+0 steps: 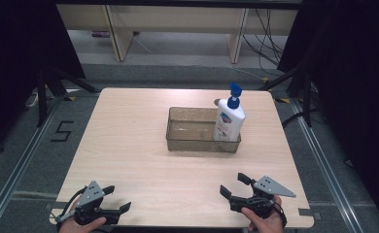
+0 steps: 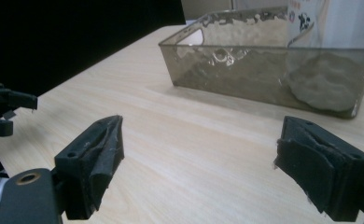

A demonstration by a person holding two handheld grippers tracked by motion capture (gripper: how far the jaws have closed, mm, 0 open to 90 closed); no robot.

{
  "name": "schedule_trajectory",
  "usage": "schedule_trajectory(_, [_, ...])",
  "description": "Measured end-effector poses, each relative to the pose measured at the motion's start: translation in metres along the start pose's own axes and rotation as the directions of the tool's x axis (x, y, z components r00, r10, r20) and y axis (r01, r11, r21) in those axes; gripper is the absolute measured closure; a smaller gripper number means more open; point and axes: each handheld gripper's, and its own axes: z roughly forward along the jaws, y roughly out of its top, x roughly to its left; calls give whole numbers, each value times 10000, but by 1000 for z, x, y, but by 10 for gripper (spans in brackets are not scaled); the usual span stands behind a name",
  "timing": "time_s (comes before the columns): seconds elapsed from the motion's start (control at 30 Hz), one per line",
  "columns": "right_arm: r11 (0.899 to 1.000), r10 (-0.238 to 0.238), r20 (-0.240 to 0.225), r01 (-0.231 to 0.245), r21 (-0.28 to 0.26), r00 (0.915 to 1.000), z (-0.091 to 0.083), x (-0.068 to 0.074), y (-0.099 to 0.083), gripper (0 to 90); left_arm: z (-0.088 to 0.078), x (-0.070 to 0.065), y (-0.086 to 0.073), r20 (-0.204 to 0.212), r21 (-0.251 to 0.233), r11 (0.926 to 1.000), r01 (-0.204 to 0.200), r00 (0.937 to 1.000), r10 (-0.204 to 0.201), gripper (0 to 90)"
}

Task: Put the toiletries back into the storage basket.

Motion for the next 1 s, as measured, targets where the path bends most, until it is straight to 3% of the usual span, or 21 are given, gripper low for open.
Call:
schedule_trajectory(0.07, [9999, -1, 44, 0, 123, 10000, -1, 0, -2, 151, 0, 0, 0, 2, 0, 10000, 5, 10000, -5, 149])
schedule_trajectory(0.1, [9987, 467, -14, -467, 181, 9989, -2, 3, -3, 151, 0, 0, 0, -20, 2, 10000, 16, 10000, -16, 148])
schedule_trajectory(0.13, [9999, -24, 47, 23, 140, 10000, -2, 0, -4, 151, 0, 0, 0, -22, 5, 10000, 15, 10000, -15, 149])
schedule_trajectory(0.17, [9996, 207, -137, -204, 208, 9997, -2, 0, -4, 151, 1, 0, 0, 6, -24, 10000, 30, 10000, -30, 149])
schedule_trajectory(0.2, [9999, 17, 10, -18, 167, 10000, -3, 0, -5, 151, 1, 0, 0, 18, -17, 10000, -7, 10000, 7, 148])
schedule_trajectory(0.3, [9995, 143, 352, -153, 276, 9993, -5, 0, -7, 152, 0, 1, 0, -28, 45, 10000, 6, 10000, -6, 148])
schedule_trajectory(0.4, [9994, -61, 217, 54, 335, 9997, -6, -1, -11, 152, 0, 1, 0, -10, 12, 10000, 36, 10000, -36, 148])
schedule_trajectory(0.5, [9990, -347, 427, 335, 284, 9985, -7, 0, -13, 152, 0, 0, 0, -69, 58, 10000, 15, 10000, -15, 149])
schedule_trajectory(0.53, [9994, 13, 499, -31, 348, 9988, -7, 3, -14, 152, 0, 0, 0, -58, 50, 10000, -2, 10000, 3, 148])
schedule_trajectory(0.57, [9984, -490, 565, 474, 302, 9972, -7, 0, -14, 153, -1, 0, 0, -53, 44, 10000, -5, 10000, 5, 148])
schedule_trajectory(0.67, [9983, -481, 720, 456, 368, 9962, -10, 1, -16, 152, -1, 0, 0, -50, 42, 10000, -8, 10000, 9, 148])
schedule_trajectory(0.7, [9971, -721, 717, 701, 305, 9948, -10, 0, -16, 152, -1, 0, 0, -47, 38, 10000, -6, 10000, 7, 149])
schedule_trajectory(0.77, [9994, -180, 426, 167, 297, 9989, -9, 4, -18, 152, -1, 0, 0, -48, 38, 10000, -10, 10000, 10, 148])
schedule_trajectory(0.8, [9987, -338, 243, 329, 389, 9991, -9, 3, -17, 152, -1, 0, 0, -50, 48, 10000, -8, 10000, 9, 148])
schedule_trajectory(0.9, [9985, -410, 313, 398, 388, 9987, -9, 5, -18, 152, -1, 0, 0, -50, 44, 10000, -12, 10000, 12, 149])
schedule_trajectory(0.97, [9985, -214, 312, 198, 503, 9993, -9, 5, -19, 152, -1, 0, 0, -49, 42, 10000, -9, 10000, 10, 148])
schedule_trajectory(1.0, [9983, -399, 302, 386, 430, 9987, -9, 5, -19, 152, -1, 0, 0, -51, 47, 10000, -11, 10000, 11, 149])
